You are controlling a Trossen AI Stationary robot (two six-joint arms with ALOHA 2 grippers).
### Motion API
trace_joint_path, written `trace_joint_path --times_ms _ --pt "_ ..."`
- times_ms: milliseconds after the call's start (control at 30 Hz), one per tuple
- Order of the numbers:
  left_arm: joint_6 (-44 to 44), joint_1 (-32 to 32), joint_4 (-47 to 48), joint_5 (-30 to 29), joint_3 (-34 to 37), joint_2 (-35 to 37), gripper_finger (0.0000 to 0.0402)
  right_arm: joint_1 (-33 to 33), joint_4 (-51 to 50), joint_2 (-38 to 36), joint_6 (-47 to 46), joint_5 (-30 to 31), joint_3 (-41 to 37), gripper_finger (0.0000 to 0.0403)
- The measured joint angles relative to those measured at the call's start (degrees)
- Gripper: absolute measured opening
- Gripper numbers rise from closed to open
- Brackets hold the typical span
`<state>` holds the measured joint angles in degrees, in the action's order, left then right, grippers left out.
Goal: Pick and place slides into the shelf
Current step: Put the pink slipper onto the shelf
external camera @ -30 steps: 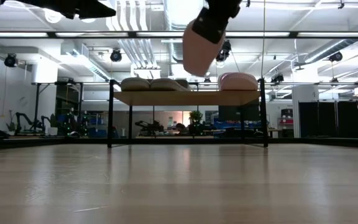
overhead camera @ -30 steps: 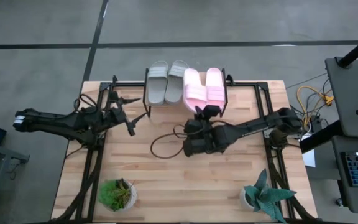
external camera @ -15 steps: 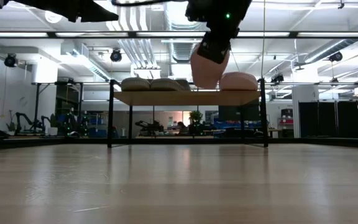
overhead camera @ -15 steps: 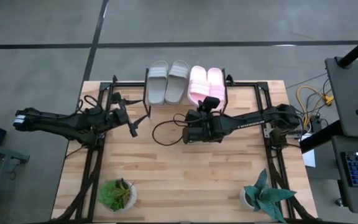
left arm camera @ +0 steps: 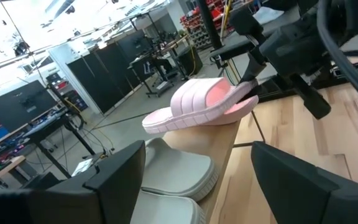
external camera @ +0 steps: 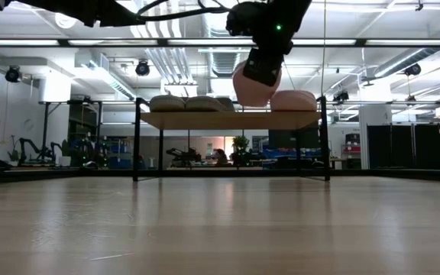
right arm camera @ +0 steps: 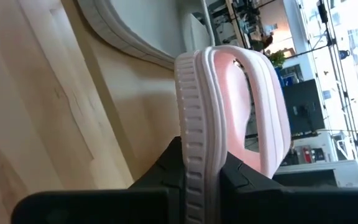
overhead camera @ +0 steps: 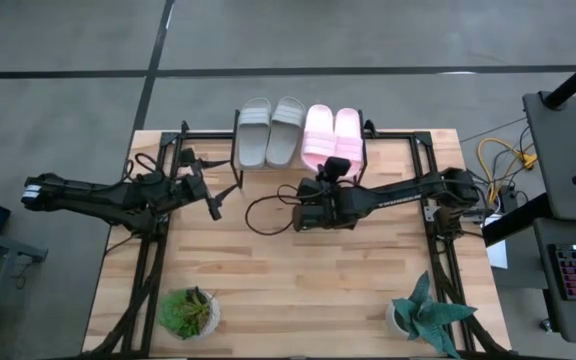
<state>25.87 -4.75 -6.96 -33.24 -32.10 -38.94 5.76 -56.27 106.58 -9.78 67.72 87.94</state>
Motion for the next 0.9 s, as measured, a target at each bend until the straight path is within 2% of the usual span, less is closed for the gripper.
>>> trace_joint_path --times_ms 500,900 --pt "0.0 0.0 0.0 0.0 0.0 0.0 0.0276 -0.2 1.5 0.8 2.7 -1.4 2.2 0.0025" --pt "0.0 0.0 0.0 0.0 0.0 0.0 0.0276 -0.4 0.4 0.8 2.7 -6.5 1.9 0.0029"
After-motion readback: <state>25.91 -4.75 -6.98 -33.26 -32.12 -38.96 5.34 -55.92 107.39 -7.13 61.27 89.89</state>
